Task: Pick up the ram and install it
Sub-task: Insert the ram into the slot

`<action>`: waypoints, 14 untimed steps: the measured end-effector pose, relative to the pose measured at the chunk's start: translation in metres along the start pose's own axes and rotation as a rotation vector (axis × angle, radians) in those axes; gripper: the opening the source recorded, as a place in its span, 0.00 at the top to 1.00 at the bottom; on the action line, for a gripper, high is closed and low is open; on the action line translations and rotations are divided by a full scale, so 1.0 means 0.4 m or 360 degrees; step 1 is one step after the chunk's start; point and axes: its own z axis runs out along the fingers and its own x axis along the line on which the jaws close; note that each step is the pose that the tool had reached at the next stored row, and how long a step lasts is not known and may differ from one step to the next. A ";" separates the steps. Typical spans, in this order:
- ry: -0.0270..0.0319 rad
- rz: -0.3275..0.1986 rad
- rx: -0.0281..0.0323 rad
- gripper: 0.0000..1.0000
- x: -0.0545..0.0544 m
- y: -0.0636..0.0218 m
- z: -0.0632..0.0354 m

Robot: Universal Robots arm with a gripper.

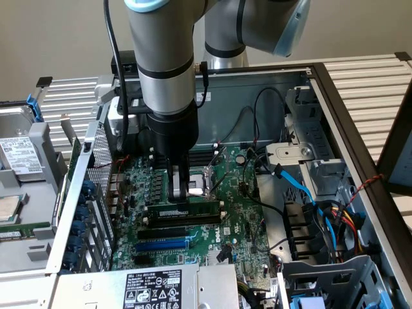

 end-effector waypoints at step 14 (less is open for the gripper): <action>-0.00008 0.0000 0.00005 0.88 0.000 0.000 0.004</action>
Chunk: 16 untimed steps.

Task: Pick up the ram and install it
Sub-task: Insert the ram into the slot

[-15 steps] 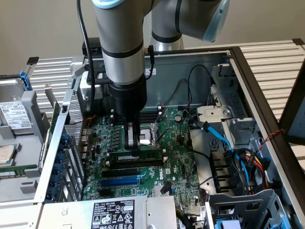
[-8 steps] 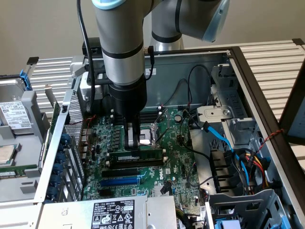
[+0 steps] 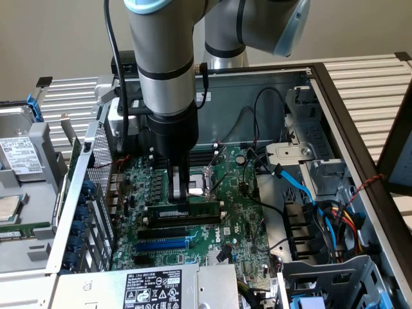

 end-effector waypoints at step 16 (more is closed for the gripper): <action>0.00022 0.0000 -0.00186 0.88 0.000 0.000 0.003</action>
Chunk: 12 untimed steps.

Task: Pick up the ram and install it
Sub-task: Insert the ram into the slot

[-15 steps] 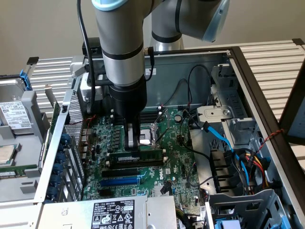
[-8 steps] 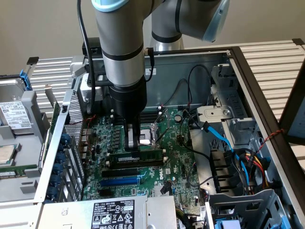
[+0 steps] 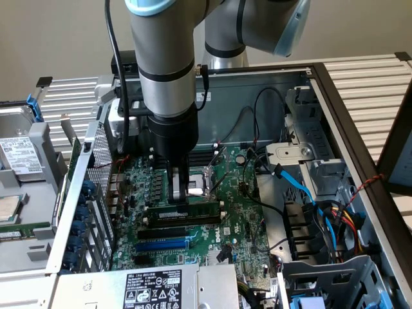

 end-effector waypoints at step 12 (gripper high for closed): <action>0.00002 0.0000 -0.00002 0.88 0.000 0.000 0.001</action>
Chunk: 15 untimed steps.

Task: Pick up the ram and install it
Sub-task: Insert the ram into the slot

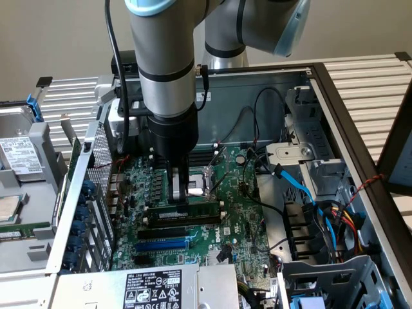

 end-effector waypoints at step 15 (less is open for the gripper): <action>-0.00002 0.0000 0.00002 0.80 0.000 0.000 0.000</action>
